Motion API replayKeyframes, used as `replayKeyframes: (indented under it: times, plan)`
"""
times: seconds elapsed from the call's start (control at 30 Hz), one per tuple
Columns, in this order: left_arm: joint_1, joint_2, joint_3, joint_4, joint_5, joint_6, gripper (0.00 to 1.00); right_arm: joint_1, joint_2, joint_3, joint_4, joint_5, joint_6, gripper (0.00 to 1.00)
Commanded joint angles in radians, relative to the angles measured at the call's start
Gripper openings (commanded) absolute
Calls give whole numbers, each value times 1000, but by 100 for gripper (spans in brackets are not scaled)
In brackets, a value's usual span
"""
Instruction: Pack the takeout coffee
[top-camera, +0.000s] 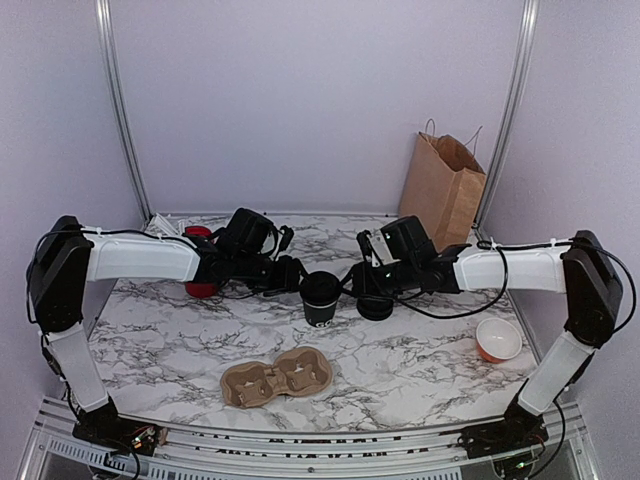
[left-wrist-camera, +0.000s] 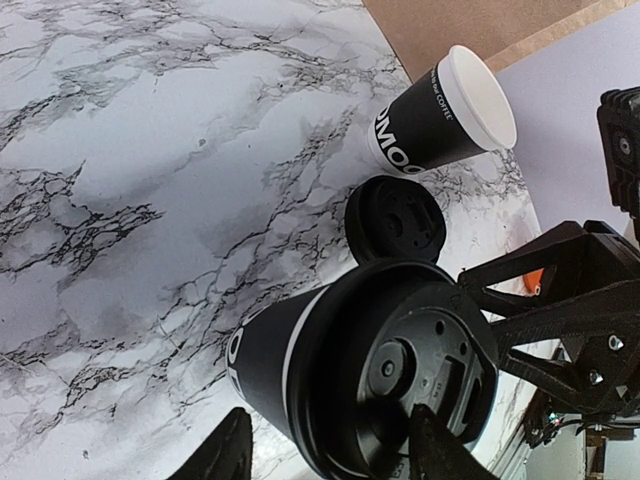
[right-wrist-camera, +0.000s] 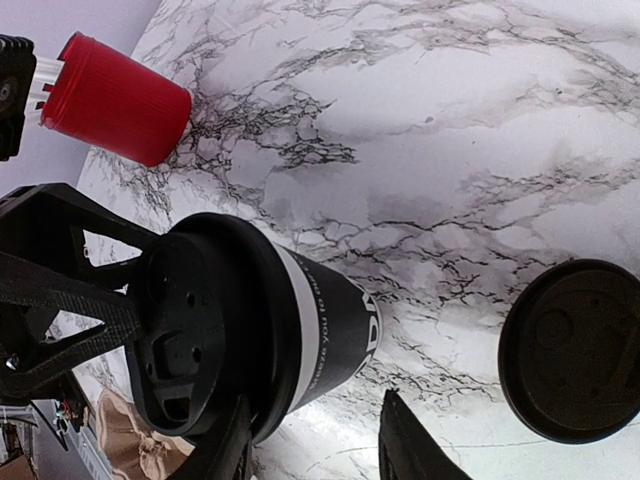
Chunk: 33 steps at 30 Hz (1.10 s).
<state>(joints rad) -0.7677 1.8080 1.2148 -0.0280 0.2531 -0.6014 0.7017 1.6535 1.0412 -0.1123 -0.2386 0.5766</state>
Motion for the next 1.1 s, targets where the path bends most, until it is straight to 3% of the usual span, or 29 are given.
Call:
replayKeyframes:
  times: [0.0,0.33,0.8,1.07]
  plan:
    - [-7,37,-13,-27,-27,10,52,-5,21,-37,-46,12,-16,41]
    - [-5,41,-26,-26,-35,5,52,-2,24,-88,-52,27,1,39]
    - [-5,32,3,-26,-18,28,52,-13,-49,70,-44,133,18,40]
    - [-5,33,6,-30,-14,33,52,-31,34,118,-9,63,8,38]
